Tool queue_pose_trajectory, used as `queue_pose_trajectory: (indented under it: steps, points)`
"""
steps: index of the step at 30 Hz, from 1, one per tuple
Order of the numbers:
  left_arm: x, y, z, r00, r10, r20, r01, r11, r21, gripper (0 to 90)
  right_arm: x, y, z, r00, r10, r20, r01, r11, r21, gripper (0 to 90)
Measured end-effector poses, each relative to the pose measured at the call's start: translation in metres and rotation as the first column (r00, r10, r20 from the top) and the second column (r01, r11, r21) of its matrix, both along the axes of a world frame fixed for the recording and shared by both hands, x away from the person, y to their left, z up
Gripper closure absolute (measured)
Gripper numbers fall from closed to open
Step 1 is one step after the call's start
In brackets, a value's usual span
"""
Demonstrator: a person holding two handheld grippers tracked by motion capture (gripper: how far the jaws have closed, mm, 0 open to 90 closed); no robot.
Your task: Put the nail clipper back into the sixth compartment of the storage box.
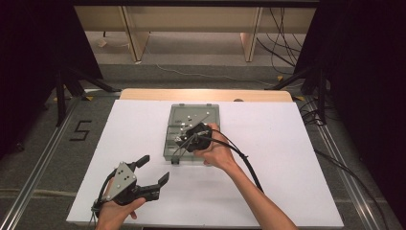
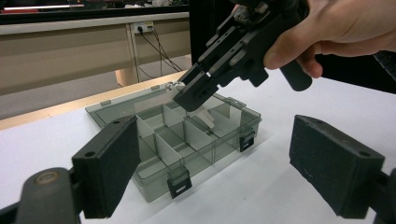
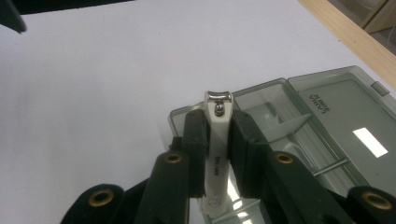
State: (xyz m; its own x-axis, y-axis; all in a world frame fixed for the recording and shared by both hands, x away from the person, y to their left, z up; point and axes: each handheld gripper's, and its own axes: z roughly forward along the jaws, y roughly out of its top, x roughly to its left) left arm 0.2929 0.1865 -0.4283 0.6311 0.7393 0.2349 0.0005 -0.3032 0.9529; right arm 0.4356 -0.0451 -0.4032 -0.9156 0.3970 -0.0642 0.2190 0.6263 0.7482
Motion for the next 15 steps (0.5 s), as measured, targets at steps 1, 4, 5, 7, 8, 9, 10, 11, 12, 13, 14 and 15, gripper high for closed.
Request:
queue_pose_trajectory:
  steps: [1,4,5,7,8,9,10,11,12,13,14,15]
  points:
    - [0.0,0.0,0.0,1.0,0.001,0.0,-0.001,1.0,-0.001,15.8,0.001,0.001,-0.001,1.0,-0.007,-0.005,0.007,1.0,-0.004,77.3]
    - [0.0,0.0,0.0,1.0,0.001,0.0,-0.001,1.0,-0.001,15.8,0.006,0.005,-0.006,0.9998,-0.007,-0.019,0.007,0.9998,-0.016,77.3]
    - [0.0,0.0,0.0,1.0,0.001,0.0,-0.001,1.0,0.001,15.8,0.006,0.005,-0.006,0.9998,-0.007,-0.019,0.007,0.9998,-0.016,77.3]
    - [0.0,0.0,0.0,1.0,0.0,-0.001,0.0,1.0,0.001,15.8,0.007,0.007,-0.009,0.9995,-0.02,-0.026,0.019,0.9997,-0.017,77.3]
    - [0.0,0.0,0.0,1.0,0.0,-0.001,0.0,1.0,-0.001,15.8,0.008,0.007,-0.01,0.9995,-0.021,-0.026,0.021,0.9997,-0.016,77.3]
    - [0.0,0.0,0.0,1.0,-0.001,-0.001,0.001,1.0,-0.001,15.8,0.009,0.007,-0.011,0.9993,-0.025,-0.029,0.024,0.9995,-0.02,77.3]
    - [0.0,0.0,0.0,1.0,-0.001,-0.001,0.001,1.0,-0.001,15.8,0.01,0.007,-0.012,0.9991,-0.031,-0.03,0.03,0.9993,-0.024,77.3]
    - [0.0,0.0,0.0,1.0,-0.001,-0.001,0.001,1.0,-0.001,15.8,0.011,0.007,-0.013,0.999,-0.035,-0.029,0.034,0.9992,-0.021,77.3]
    - [0.0,0.0,0.0,1.0,-0.001,0.0,0.001,1.0,0.002,15.8,0.013,0.007,-0.015,0.9984,-0.039,-0.041,0.038,0.999,-0.023,77.3]
    - [0.0,0.0,0.0,1.0,-0.001,-0.001,0.001,1.0,0.002,15.8,0.013,0.007,-0.015,0.9984,-0.039,-0.041,0.038,0.999,-0.023,77.3]
    - [0.0,0.0,0.0,1.0,-0.001,-0.001,0.001,1.0,0.001,15.8,0.014,0.007,-0.015,0.9984,-0.037,-0.043,0.036,0.999,-0.029,77.3]
    - [0.0,0.0,0.0,1.0,-0.001,0.0,0.001,1.0,0.001,15.7,0.014,0.008,-0.016,0.9974,-0.044,-0.056,0.042,0.9986,-0.031,77.3]
